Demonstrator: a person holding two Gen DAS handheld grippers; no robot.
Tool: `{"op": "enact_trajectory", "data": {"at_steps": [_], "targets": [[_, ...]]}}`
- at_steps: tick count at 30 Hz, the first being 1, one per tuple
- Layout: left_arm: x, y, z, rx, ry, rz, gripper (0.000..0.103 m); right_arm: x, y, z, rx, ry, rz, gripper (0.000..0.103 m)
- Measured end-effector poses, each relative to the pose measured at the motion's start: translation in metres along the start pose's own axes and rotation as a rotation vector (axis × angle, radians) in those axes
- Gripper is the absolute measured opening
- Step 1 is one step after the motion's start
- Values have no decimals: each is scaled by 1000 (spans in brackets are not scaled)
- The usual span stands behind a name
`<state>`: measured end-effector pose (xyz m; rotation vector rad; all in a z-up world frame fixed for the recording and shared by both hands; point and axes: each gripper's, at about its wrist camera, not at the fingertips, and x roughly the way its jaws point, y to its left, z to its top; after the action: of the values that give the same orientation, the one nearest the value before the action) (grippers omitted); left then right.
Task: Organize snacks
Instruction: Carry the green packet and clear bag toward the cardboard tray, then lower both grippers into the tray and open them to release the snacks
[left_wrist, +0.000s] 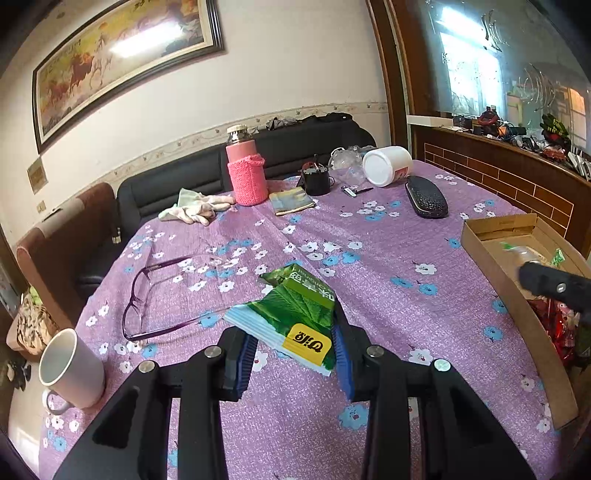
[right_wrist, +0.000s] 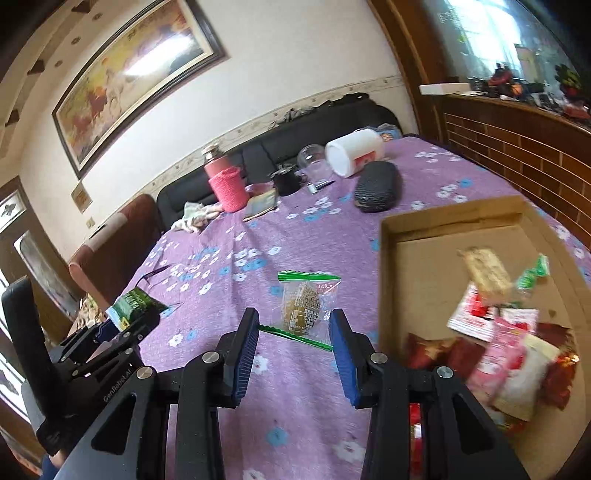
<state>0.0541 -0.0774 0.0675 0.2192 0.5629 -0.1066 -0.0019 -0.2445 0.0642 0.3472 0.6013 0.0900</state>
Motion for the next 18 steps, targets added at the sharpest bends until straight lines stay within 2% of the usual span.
{"op": "enact_trajectory", "data": {"at_steps": [7, 12, 18], "targets": [[-4, -3, 0, 4, -13, -4, 36, -29, -34, -2, 49, -40, -57, 42], [-8, -2, 4, -34, 5, -66, 36, -51, -65, -1, 93, -73, -103, 42], [-19, -19, 12, -17, 15, -117, 36, -70, -101, -1, 155, -103, -139, 42]]}}
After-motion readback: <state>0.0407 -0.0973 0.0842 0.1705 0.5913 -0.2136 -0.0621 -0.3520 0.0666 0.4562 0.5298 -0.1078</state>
